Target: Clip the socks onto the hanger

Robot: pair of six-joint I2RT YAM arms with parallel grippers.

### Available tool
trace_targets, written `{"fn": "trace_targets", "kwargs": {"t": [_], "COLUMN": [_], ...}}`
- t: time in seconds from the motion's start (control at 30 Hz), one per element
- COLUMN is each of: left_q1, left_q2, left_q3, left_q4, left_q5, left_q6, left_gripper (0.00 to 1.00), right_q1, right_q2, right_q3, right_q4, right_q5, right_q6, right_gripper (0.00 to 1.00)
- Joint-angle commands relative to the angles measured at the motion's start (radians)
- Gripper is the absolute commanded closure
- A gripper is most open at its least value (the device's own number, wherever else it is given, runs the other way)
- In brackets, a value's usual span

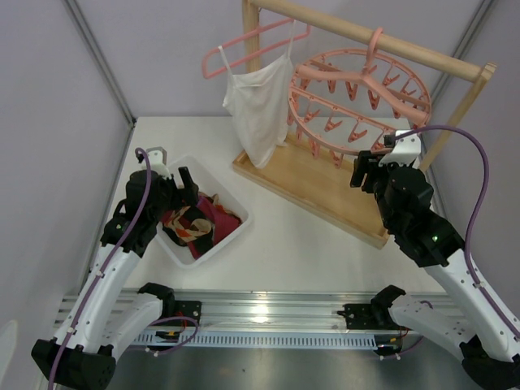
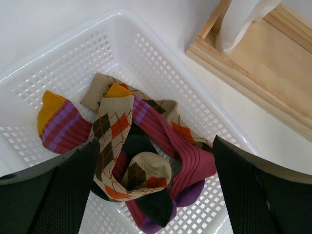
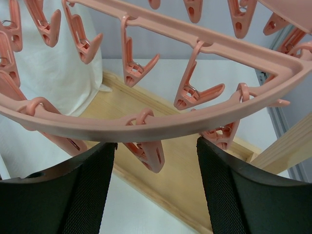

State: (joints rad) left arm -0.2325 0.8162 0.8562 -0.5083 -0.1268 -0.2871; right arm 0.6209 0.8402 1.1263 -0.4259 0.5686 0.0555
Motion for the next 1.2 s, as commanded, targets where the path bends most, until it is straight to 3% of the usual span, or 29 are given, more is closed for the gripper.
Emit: {"fn": "trace_targets", "kwargs": {"t": [0.0,0.8,1.17], "left_q1": [0.007,0.005,0.005], "left_q2": [-0.012,-0.012,-0.011], "left_q3": [0.001,0.007,0.006], "left_q4": [0.007,-0.002,-0.002], "left_q5": [0.006,0.009,0.007], "left_q6": [0.006,0.003,0.003], "left_gripper": [0.01,0.01,0.00], "right_q1": [0.017,0.059,0.063], "right_q2": [-0.009,0.042,0.037], "right_q3": [0.041,0.075,0.086], "right_q4": [-0.013,-0.013,-0.008], "right_q5": [0.080,0.163,0.186], "right_q6": [0.033,0.056,0.063], "right_gripper": [0.29,0.31,0.39]}}
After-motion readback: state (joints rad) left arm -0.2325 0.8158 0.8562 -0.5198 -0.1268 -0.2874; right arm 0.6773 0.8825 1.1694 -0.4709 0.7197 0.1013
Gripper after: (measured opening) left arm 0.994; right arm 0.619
